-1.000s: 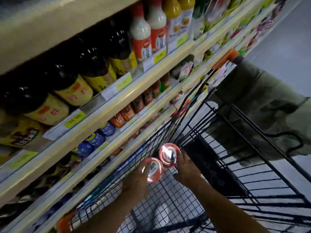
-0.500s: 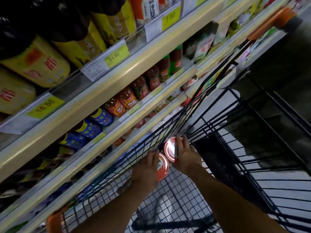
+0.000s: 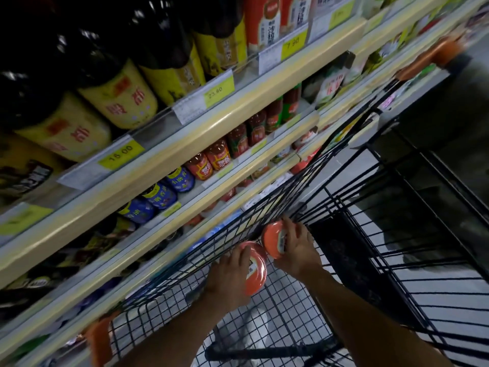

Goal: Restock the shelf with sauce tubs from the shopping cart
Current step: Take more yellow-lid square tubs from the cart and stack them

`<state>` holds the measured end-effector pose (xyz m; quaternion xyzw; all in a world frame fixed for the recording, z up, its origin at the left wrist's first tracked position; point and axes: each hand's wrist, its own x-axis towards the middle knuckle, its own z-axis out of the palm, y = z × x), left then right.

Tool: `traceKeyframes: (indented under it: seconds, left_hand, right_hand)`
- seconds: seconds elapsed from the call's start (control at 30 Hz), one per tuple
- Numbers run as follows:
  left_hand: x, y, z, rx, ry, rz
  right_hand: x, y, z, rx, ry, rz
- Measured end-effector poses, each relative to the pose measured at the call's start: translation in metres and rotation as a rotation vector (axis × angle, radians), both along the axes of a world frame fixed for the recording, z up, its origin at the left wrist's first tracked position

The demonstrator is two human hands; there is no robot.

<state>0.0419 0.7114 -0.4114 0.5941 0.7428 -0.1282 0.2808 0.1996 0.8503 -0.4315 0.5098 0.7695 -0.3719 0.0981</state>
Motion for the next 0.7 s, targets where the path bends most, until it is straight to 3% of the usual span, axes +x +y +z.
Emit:
traceKeyframes:
  seconds: [0.33,0.7]
  left_hand:
    - [-0.017,-0.082,0.081,0.106,-0.153,0.175]
    - [-0.063,-0.27,0.214,0.396,-0.108,0.402]
  right_hand:
    - [0.024,-0.058,0.078,0.056,0.102,-0.032]
    - [-0.03,-0.197,0.23,0.216,0.189,0.224]
